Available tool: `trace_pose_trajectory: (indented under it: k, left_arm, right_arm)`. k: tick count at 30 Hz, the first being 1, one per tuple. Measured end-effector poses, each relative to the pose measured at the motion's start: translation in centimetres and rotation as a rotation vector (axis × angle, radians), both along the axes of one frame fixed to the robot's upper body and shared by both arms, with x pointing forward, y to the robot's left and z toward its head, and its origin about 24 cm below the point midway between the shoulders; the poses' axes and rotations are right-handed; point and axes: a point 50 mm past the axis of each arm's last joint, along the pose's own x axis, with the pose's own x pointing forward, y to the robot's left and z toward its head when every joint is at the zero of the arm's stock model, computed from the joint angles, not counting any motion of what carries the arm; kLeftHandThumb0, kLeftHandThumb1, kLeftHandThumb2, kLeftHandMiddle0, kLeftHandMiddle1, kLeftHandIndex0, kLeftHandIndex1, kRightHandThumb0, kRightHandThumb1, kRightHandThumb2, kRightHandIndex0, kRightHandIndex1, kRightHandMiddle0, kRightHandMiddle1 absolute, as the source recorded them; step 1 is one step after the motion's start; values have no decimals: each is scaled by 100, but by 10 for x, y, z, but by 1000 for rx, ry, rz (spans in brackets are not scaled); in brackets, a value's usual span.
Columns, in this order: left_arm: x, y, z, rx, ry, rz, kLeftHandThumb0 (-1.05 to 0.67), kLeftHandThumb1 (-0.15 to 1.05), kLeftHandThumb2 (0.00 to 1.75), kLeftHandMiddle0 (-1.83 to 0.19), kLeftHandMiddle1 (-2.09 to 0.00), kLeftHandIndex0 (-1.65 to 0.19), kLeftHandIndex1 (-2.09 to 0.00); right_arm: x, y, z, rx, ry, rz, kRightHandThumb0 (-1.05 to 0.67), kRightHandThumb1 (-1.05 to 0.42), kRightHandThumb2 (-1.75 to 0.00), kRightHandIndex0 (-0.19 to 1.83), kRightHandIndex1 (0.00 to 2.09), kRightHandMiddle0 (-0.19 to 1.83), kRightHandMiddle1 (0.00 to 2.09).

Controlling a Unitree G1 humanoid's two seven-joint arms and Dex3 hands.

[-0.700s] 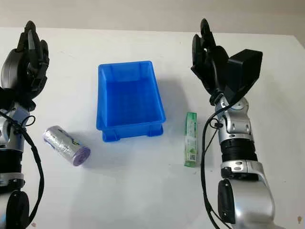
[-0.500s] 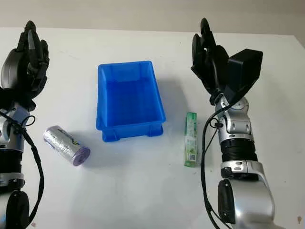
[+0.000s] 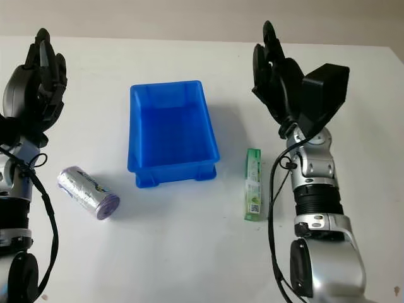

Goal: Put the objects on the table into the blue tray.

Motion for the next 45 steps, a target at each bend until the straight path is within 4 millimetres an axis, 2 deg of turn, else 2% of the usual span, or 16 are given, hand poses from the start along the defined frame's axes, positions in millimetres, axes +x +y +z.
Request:
trace_pose_trajectory:
  k: [8, 15, 24, 31, 35, 39, 45]
  left_arm:
    - [-4, 3, -1, 6, 14, -2, -77, 105, 67, 19, 0, 19, 0]
    - [-5, 2, -1, 10, 12, -10, -78, 105, 65, 19, 0, 19, 0]
    - [-3, 4, -6, 7, 35, -8, -78, 105, 66, 19, 0, 19, 0]
    - [-3, 5, -8, 8, 42, -4, -78, 105, 66, 19, 0, 19, 0]
    - [-2, 5, -7, 13, 40, -4, -78, 105, 67, 19, 0, 19, 0]
    - [-1, 5, -6, 17, 39, -6, -77, 105, 67, 19, 0, 19, 0]
    - [0, 4, -6, 22, 39, -5, -77, 105, 67, 19, 0, 19, 0]
  right_arm:
    - [-22, -23, 11, -187, -21, 45, -79, -105, -64, -19, 0, -19, 0]
    - [-36, -37, 25, -410, -24, 81, -87, -105, -47, -19, 0, -19, 0]
    - [-51, -50, 47, -610, -1, 98, -91, -101, -9, -19, 0, -19, 0]
    - [-66, -52, 69, -1011, -53, 70, -81, -85, -2, -19, 2, -18, 4]
    - [-73, -47, 76, -1276, -157, 96, -83, -84, -4, -15, 4, -13, 6]
    - [-79, -43, 74, -1565, -266, 147, -81, -81, -4, -10, 7, -6, 8]
    - [-80, -41, 62, -1763, -335, 242, -75, -84, -6, -6, 8, -2, 8]
